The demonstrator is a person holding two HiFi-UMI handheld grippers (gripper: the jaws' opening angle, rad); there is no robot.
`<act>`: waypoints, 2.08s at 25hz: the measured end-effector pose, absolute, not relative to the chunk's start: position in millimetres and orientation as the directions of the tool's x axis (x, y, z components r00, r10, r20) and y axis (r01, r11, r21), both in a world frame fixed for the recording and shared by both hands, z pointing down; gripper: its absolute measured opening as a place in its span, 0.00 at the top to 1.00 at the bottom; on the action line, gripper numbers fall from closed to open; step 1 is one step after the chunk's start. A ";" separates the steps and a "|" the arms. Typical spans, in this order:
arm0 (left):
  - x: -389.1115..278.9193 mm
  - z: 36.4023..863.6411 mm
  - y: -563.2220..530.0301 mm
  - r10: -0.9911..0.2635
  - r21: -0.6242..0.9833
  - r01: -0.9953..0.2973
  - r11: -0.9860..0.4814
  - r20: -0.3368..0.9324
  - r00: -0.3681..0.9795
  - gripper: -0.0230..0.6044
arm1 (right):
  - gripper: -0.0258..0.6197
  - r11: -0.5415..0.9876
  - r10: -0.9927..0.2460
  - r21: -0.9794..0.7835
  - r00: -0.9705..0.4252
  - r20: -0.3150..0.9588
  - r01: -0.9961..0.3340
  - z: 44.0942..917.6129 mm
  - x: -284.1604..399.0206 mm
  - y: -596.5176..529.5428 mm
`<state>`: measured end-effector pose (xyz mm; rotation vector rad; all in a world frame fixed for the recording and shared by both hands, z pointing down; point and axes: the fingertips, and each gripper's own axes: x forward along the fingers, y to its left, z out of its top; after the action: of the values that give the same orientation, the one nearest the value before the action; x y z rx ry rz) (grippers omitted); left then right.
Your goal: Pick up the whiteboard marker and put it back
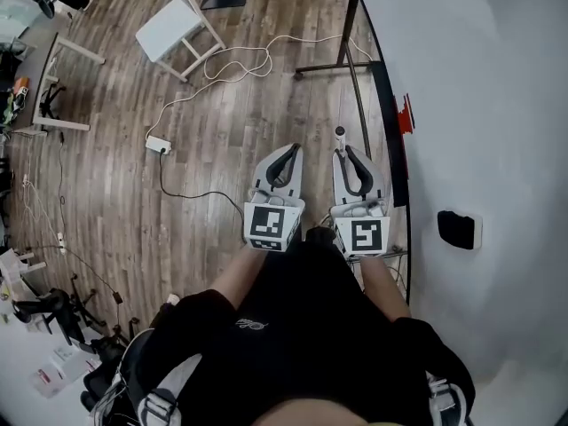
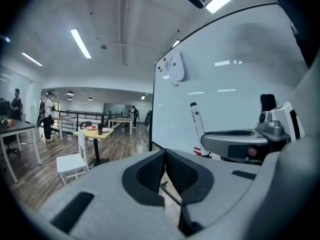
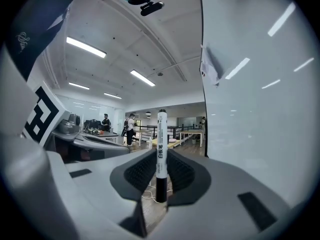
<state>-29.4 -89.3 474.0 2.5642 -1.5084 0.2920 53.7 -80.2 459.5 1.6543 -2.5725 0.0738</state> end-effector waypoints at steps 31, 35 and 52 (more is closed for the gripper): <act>-167.4 502.0 -290.4 -0.808 0.107 -0.851 -0.514 0.273 0.523 0.95 | 0.87 0.424 -0.890 0.133 -0.386 0.241 -0.896 499.6 -79.6 -286.6; -130.1 495.6 -339.4 -0.779 0.077 -0.822 -0.564 0.280 0.561 0.95 | 0.87 0.384 -0.902 0.126 -0.343 0.261 -0.915 500.4 -42.3 -331.5; 52.6 527.1 -408.0 -0.443 0.088 -0.500 -0.862 0.352 0.825 0.95 | 0.87 0.006 -0.918 0.163 0.059 0.393 -0.987 545.7 129.5 -358.8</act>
<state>52.6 -408.0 527.1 2.8306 -0.7375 0.4821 129.5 -358.8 545.7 1.9551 -1.9015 0.2405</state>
